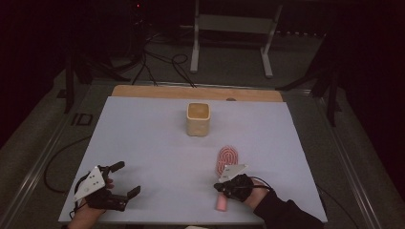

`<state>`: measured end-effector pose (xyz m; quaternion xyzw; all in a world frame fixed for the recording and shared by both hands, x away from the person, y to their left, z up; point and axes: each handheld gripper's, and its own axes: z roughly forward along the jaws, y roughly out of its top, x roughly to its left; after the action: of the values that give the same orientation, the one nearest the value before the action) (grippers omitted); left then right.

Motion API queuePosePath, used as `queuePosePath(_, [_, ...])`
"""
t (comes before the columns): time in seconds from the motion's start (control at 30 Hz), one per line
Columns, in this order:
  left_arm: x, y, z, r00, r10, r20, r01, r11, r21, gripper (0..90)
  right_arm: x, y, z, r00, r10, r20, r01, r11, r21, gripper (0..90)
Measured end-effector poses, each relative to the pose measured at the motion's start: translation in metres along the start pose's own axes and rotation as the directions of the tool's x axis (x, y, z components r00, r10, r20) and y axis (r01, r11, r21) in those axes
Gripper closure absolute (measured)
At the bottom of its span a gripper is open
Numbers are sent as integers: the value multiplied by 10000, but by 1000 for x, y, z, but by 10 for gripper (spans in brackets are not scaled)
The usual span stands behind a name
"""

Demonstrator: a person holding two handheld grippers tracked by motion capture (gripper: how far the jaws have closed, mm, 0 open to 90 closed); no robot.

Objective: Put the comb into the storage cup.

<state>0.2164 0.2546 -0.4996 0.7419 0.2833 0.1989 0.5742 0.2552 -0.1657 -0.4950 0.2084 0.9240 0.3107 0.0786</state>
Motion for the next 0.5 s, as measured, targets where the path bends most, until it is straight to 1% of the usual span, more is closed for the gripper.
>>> queuePosePath(0.27, [0,0,0,10000,-16,4,16,10000,6,0,2,-6,-5,9999,-44,98,41,9996,279,900])
queuePosePath(0.33, [0,0,0,10000,-35,0,35,10000,-17,0,1,-9,-8,9998,74,175,-79,9994,329,900])
queuePosePath(0.5, [0,0,0,10000,-28,10,28,10000,-12,0,-6,-18,-15,9988,331,351,-344,9987,364,900])
